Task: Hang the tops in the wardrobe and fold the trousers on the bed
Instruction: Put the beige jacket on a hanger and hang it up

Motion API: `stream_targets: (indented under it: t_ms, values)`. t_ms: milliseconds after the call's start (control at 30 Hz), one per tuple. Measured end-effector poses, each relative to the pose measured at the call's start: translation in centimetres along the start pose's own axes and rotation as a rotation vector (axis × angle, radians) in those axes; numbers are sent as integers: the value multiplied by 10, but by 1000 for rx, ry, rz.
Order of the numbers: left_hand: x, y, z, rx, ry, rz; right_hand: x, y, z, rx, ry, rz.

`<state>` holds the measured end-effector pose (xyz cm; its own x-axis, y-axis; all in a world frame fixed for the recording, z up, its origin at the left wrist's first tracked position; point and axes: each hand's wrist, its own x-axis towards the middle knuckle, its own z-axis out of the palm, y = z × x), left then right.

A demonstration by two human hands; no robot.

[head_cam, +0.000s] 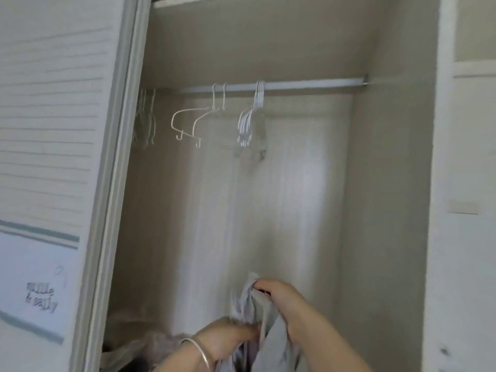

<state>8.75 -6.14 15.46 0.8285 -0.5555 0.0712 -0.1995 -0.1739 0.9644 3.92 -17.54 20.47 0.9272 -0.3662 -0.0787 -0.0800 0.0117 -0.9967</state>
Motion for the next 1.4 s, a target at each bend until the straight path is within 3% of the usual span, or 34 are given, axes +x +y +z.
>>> stream_targets:
  t_ms: [133,233,367,467,533,600,700,867,1033,1233,1400]
  values:
    - [58,33,-32,-379,-155,-52,37,-35,-15,21,133,-42]
    - [93,47,-39,-533,-167,-106,62,-43,-23,-122,219,-16]
    - [137,70,-52,-682,-81,-167,82,-89,-19,-563,310,21]
    - [157,92,-70,-760,-61,-138,100,-158,-18,-893,434,-143]
    - [165,107,-82,-765,-42,-94,110,-211,-12,-826,520,-393]
    - [175,117,-93,-738,-17,-66,114,-265,-3,-560,523,-625]
    - [192,125,-108,-676,4,-62,116,-329,13,-299,530,-756]
    - [207,134,-124,-639,53,-58,141,-369,38,-421,536,-692]
    - [210,144,-138,-606,116,2,166,-363,49,-618,664,-758]
    - [211,137,-141,-597,108,3,165,-359,35,-348,576,-619]
    - [210,129,-137,-600,112,-8,162,-354,23,-178,457,-644]
